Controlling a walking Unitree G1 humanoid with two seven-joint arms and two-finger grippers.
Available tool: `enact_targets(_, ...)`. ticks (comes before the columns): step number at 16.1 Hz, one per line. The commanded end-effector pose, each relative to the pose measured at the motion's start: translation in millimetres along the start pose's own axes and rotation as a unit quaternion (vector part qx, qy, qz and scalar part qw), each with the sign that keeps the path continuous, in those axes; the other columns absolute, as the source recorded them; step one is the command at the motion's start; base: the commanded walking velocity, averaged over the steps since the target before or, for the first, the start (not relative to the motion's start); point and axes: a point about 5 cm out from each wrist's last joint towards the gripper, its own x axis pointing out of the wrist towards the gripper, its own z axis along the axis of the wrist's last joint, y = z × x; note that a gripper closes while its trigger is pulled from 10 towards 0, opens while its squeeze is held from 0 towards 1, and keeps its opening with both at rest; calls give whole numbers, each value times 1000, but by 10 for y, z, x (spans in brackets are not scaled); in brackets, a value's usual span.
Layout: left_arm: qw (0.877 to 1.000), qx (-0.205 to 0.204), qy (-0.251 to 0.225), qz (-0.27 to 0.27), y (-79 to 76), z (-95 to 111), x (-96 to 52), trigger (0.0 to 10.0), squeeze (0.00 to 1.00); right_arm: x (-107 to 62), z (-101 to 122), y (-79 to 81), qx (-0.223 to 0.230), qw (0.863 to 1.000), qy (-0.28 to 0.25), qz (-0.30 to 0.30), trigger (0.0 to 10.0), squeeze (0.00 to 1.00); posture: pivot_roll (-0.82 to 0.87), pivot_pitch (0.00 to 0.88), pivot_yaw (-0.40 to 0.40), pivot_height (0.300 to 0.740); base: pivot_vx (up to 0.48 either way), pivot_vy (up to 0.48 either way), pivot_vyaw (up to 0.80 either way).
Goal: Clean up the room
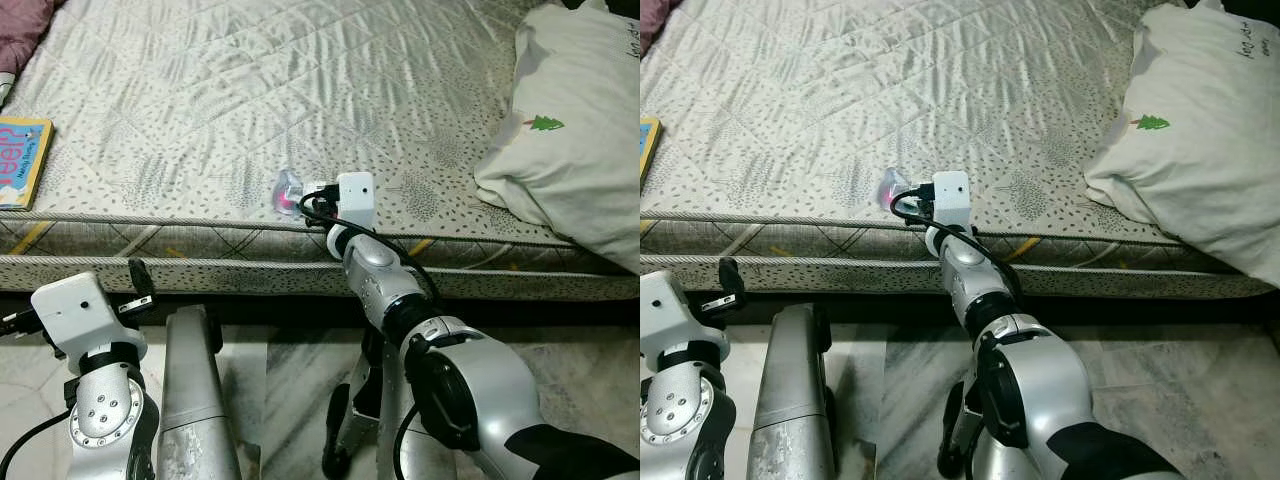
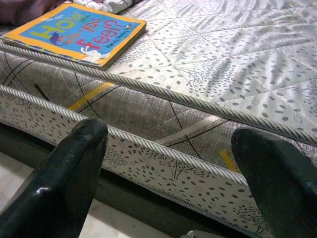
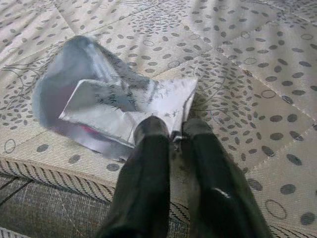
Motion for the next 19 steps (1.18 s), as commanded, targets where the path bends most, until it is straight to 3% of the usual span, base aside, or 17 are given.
enact_targets(1,1000,-4,22,5,-5,-79,-11,10000,0,8,-29,388,25,999,3,37,0,0,397,192,-138,491,0,0,0)
enact_targets(6,1000,-5,19,4,-20,-71,27,10000,0,9,-29,372,33,999,4,36,0,0,392,179,-135,491,0,0,0)
enact_targets(11,1000,-10,14,-2,-63,-67,105,10000,0,11,-23,255,51,998,5,23,0,0,361,141,-126,491,0,0,0)
enact_targets(14,1000,-7,13,-15,-101,-101,214,10000,0,-4,52,41,64,997,-27,26,0,0,274,74,-77,491,0,0,0)
enact_targets(17,998,2,11,-54,-242,-135,396,10000,0,-154,-5,-275,48,996,-74,24,0,0,181,18,-34,491,0,0,0)
enact_targets(18,998,-8,10,-62,-289,-125,473,10000,0,-222,-14,-353,36,995,-86,20,7490,0,152,0,-23,491,0,0,0)
enact_targets(19,997,-17,10,-69,-313,-119,507,10000,0,-252,-21,-385,36,995,-87,17,10000,0,147,0,-21,491,0,0,0)
